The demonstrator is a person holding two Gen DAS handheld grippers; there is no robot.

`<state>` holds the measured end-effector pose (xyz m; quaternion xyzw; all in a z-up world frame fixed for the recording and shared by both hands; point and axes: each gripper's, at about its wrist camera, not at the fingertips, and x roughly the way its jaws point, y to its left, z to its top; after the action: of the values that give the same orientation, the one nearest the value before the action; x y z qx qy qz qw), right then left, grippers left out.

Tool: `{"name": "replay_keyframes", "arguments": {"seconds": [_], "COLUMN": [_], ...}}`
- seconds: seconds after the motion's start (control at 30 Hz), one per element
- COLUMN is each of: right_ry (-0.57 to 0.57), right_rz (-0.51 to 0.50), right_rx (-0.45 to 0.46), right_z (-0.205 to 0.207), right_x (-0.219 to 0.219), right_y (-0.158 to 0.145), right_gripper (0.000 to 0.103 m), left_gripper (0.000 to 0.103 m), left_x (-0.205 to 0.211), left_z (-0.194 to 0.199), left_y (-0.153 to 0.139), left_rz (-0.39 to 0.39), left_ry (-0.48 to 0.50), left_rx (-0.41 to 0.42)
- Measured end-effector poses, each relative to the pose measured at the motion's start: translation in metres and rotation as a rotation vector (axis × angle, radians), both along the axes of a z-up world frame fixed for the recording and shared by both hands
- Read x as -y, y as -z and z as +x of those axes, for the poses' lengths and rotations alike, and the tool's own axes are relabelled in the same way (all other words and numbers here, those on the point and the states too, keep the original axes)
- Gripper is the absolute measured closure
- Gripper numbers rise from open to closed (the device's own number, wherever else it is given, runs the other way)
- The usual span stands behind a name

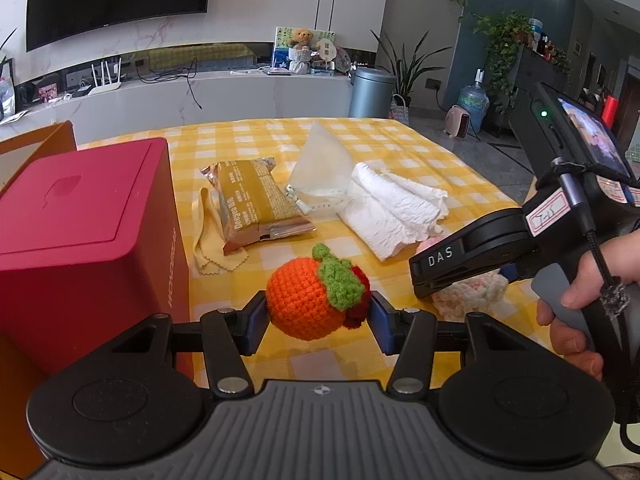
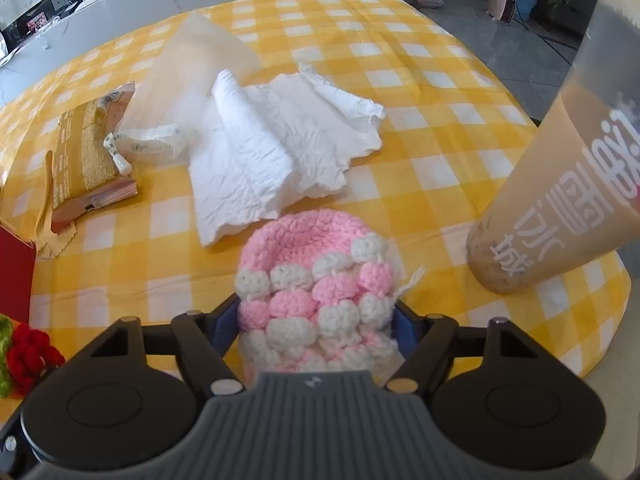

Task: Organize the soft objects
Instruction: 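Lift the fruit with the left tool and the pouch with the right tool toward the box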

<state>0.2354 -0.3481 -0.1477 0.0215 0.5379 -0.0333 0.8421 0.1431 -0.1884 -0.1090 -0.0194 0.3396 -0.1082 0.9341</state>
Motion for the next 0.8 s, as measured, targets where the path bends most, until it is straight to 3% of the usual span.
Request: {"name": "replay_keyframes", "arguments": {"seconds": [0.17,0.53,0.8], "right_ry": [0.024,0.093,0.039], "right_rz": [0.036,0.061,0.121], "right_rx": [0.036,0.154,0.293], "right_z": [-0.006,-0.029,-0.048], "right_x": [0.004,0.016,-0.004], "right_y": [-0.011,-0.047,-0.086], "right_gripper": [0.042,0.042,0.042], "left_gripper": [0.043,0.043,0.043], "left_x": [0.004,0.011,-0.003], "left_z": [-0.009,-0.02,-0.028], "left_y": [-0.017,-0.068,-0.118], "left_rz": [-0.021,-0.031,-0.014], "left_ry": [0.022,0.041,0.031], "left_rx": [0.035,0.113,0.186]}}
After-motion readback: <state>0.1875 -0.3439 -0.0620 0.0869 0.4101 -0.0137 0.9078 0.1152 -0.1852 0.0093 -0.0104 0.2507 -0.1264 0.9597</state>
